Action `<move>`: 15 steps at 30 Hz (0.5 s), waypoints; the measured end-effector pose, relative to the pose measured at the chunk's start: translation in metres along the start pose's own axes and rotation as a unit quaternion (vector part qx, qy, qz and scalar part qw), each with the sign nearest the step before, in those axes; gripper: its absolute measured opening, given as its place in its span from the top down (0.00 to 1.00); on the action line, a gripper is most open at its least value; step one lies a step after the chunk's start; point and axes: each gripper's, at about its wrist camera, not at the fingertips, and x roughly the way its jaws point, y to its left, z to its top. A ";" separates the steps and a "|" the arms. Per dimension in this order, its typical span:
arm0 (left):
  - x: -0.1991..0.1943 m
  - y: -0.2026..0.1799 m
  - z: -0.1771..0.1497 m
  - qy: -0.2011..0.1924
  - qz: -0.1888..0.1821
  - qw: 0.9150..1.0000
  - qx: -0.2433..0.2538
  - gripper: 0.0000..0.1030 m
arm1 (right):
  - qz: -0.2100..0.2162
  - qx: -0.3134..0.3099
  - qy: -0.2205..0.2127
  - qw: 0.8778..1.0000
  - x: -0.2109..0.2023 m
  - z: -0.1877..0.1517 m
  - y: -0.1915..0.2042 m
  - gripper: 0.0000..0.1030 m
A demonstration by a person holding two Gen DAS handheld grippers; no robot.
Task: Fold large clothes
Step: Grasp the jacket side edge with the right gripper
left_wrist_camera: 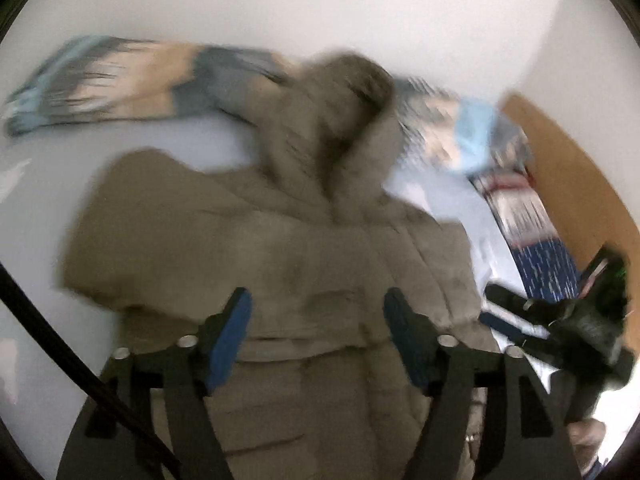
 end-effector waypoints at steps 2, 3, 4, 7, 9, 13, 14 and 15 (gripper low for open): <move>-0.019 0.037 -0.004 -0.027 0.051 0.998 -0.040 0.23 | 0.016 0.005 0.020 1.000 0.016 -0.004 0.000 0.24; -0.024 0.055 -0.005 -0.038 0.076 0.995 -0.054 0.23 | 0.023 0.006 0.026 0.999 0.022 -0.005 0.001 0.24; -0.026 0.071 -0.005 -0.048 0.102 0.992 -0.062 0.23 | 0.029 0.008 0.033 0.999 0.030 -0.007 0.002 0.24; -0.020 0.114 -0.003 -0.046 0.167 0.981 -0.086 0.23 | 0.046 0.010 0.064 0.997 0.060 -0.016 0.008 0.24; -0.017 0.136 0.005 -0.046 0.168 0.978 -0.117 0.23 | 0.045 0.001 0.072 0.996 0.070 -0.023 0.013 0.24; -0.005 0.165 0.016 -0.048 0.163 0.972 -0.161 0.23 | 0.046 0.001 0.080 0.996 0.091 -0.030 0.022 0.24; 0.001 0.172 0.016 -0.039 0.157 0.972 -0.172 0.23 | 0.046 0.003 0.080 0.996 0.098 -0.032 0.027 0.24; 0.005 0.178 0.016 -0.032 0.154 0.971 -0.178 0.23 | 0.045 0.005 0.079 0.996 0.101 -0.033 0.029 0.26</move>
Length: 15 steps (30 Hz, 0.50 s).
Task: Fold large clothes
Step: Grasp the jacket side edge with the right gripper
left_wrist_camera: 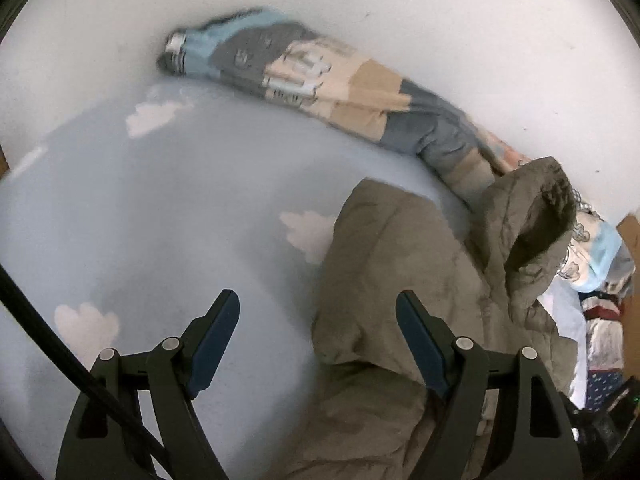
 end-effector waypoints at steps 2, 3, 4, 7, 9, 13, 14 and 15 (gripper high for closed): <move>0.005 0.015 0.001 0.012 -0.009 1.000 -0.023 0.23 | -0.013 0.021 0.001 1.000 0.013 0.000 0.000 0.32; 0.007 0.023 0.002 0.018 -0.018 0.999 -0.037 0.23 | -0.013 0.032 0.004 0.999 0.019 0.000 -0.002 0.38; 0.010 0.028 0.003 0.025 -0.025 0.998 -0.049 0.23 | -0.012 0.040 0.009 0.999 0.026 0.000 -0.003 0.41; 0.014 0.036 0.003 0.029 -0.031 0.997 -0.068 0.23 | -0.011 0.057 0.023 0.998 0.046 -0.002 -0.005 0.72; 0.015 0.037 0.002 0.031 -0.033 0.996 -0.071 0.23 | -0.007 0.053 0.013 0.999 0.048 -0.001 -0.002 0.80; 0.014 0.028 0.000 0.034 -0.040 0.997 -0.060 0.23 | -0.039 0.018 -0.036 0.998 0.021 0.000 0.013 0.83; 0.014 0.026 0.000 0.034 -0.040 0.997 -0.056 0.23 | -0.048 0.013 -0.047 0.998 0.012 0.001 0.015 0.83; 0.013 0.023 -0.001 0.034 -0.042 0.997 -0.050 0.23 | -0.060 0.006 -0.059 0.996 0.003 0.004 0.017 0.83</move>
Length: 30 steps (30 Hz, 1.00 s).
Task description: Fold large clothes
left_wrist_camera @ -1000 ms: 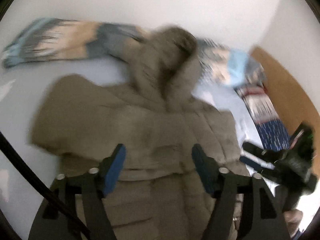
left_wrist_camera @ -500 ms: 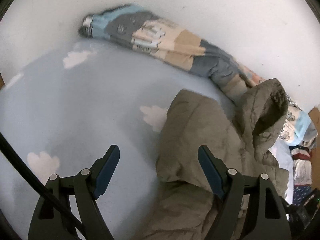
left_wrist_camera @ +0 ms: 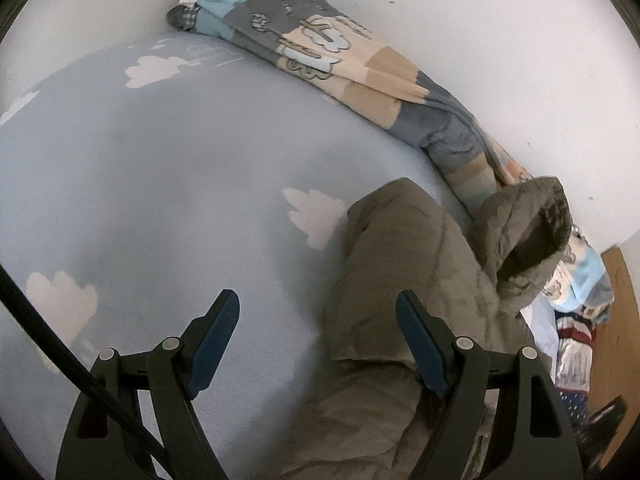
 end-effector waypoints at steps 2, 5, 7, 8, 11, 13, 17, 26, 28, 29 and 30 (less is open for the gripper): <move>0.001 -0.006 -0.002 0.001 -0.002 1.000 0.010 0.23 | -0.034 -0.021 -0.028 0.999 -0.020 0.010 0.002 0.83; 0.007 -0.015 -0.007 0.009 -0.004 1.000 0.023 0.23 | -0.079 -0.056 -0.053 0.994 -0.043 0.028 0.001 0.83; 0.014 -0.023 -0.012 0.014 0.001 0.999 0.036 0.23 | -0.105 -0.071 -0.061 0.990 -0.053 0.039 -0.004 0.83; 0.019 -0.029 -0.016 0.019 0.005 0.999 0.047 0.23 | -0.115 -0.078 -0.061 0.988 -0.057 0.043 -0.009 0.83; 0.028 -0.044 -0.025 0.022 0.021 0.996 0.079 0.23 | -0.144 -0.085 -0.065 0.984 -0.060 0.052 -0.020 0.83; 0.032 -0.056 -0.031 0.016 0.036 0.994 0.103 0.23 | -0.145 -0.077 -0.063 0.984 -0.061 0.054 -0.033 0.83; 0.037 -0.072 -0.039 0.007 0.051 0.989 0.138 0.23 | -0.143 -0.052 -0.066 0.986 -0.061 0.052 -0.060 0.83; 0.063 -0.106 -0.062 0.003 0.121 0.964 0.238 0.23 | -0.136 -0.010 -0.048 0.989 -0.044 0.053 -0.096 0.83; 0.067 -0.110 -0.066 0.005 0.129 0.959 0.251 0.23 | -0.150 -0.016 -0.040 0.988 -0.039 0.053 -0.097 0.82; 0.068 -0.111 -0.068 0.006 0.135 0.957 0.258 0.23 | -0.155 -0.017 -0.037 0.987 -0.037 0.054 -0.099 0.81; 0.070 -0.112 -0.069 0.008 0.139 0.955 0.263 0.23 | -0.163 -0.020 -0.031 0.986 -0.034 0.053 -0.100 0.81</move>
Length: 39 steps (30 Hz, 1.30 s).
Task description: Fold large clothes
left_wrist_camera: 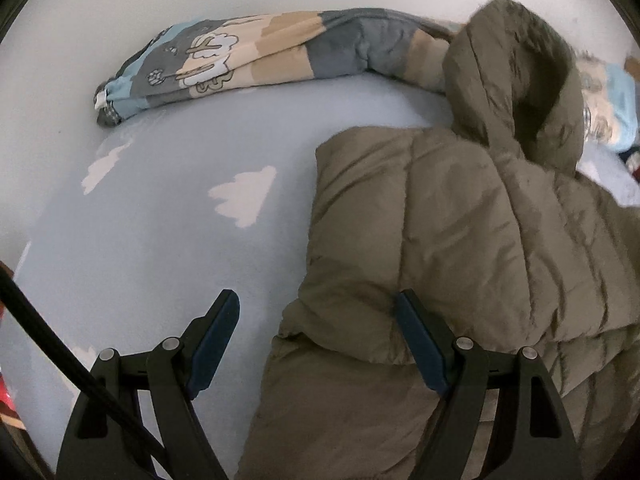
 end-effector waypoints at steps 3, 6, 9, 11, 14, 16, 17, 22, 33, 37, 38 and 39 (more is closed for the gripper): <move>-0.004 -0.003 0.000 -0.002 0.011 1.000 0.015 0.23 | -0.020 -0.007 0.015 1.000 0.011 -0.004 -0.003 0.78; -0.025 -0.002 0.006 -0.030 -0.006 0.999 0.010 0.23 | -0.019 0.001 0.025 1.000 0.012 -0.004 -0.005 0.74; -0.045 -0.005 0.011 -0.067 -0.021 0.998 0.003 0.23 | -0.021 0.021 0.027 0.999 -0.002 -0.001 -0.007 0.64; -0.050 -0.011 0.012 -0.079 -0.030 0.996 0.006 0.23 | -0.035 0.024 0.008 0.999 -0.020 0.001 -0.005 0.61; -0.048 -0.026 0.009 -0.078 -0.035 0.996 0.024 0.23 | -0.040 -0.004 -0.040 0.998 -0.044 0.005 0.010 0.59; -0.043 -0.039 0.006 -0.071 -0.032 0.996 0.042 0.23 | -0.034 -0.039 -0.063 0.997 -0.050 0.004 0.025 0.59; -0.041 -0.043 0.005 -0.070 -0.028 0.996 0.049 0.23 | -0.028 -0.055 -0.062 0.996 -0.048 0.002 0.031 0.59; -0.028 -0.051 0.000 -0.051 -0.024 0.997 0.059 0.23 | -0.016 -0.090 -0.038 0.995 -0.023 -0.009 0.046 0.59; 0.001 -0.046 -0.004 0.017 -0.044 0.998 0.043 0.22 | -0.092 -0.157 0.014 0.983 0.024 -0.029 0.049 0.59; -0.004 -0.044 0.000 0.017 -0.046 0.998 0.042 0.22 | -0.090 -0.154 0.021 0.984 0.025 -0.029 0.047 0.59; -0.010 -0.043 0.002 0.012 -0.050 0.998 0.038 0.22 | -0.090 -0.150 0.023 0.984 0.023 -0.028 0.047 0.59; -0.014 -0.043 0.003 0.006 -0.054 0.998 0.036 0.22 | -0.089 -0.146 0.022 0.985 0.019 -0.027 0.048 0.58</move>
